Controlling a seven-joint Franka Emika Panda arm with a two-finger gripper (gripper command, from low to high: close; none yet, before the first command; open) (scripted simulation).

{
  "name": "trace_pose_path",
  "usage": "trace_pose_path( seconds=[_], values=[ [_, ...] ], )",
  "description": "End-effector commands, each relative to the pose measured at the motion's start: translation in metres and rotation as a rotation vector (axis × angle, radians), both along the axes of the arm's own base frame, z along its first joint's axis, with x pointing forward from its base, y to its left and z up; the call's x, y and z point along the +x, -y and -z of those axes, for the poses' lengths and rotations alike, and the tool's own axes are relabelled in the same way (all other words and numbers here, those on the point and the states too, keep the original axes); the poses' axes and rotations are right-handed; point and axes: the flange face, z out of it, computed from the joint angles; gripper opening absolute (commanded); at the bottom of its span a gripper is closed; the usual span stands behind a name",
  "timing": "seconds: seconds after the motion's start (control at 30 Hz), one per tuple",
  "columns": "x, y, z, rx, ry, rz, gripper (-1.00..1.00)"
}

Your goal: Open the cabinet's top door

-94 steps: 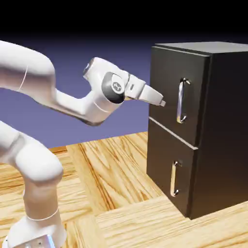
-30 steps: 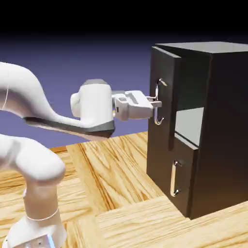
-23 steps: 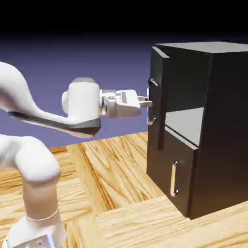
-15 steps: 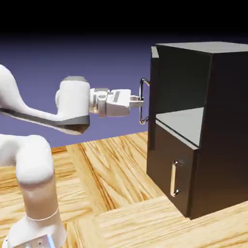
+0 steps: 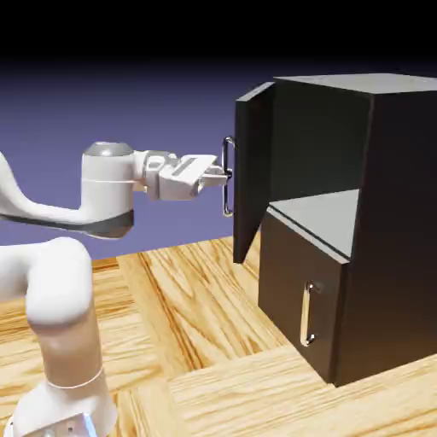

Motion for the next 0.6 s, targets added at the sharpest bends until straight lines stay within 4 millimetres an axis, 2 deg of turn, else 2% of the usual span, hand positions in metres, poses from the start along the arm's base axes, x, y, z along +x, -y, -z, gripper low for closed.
trace_pose_path(
  seconds=[0.0,0.27,0.57],
  values=[
    [-0.002,-0.005,0.0,0.001,0.0,0.02,-1.0],
    [-0.021,-0.06,0.0,0.001,0.0,0.201,-1.0],
    [-0.029,-0.142,0.0,0.001,0.0,0.46,-1.0]
  ],
)
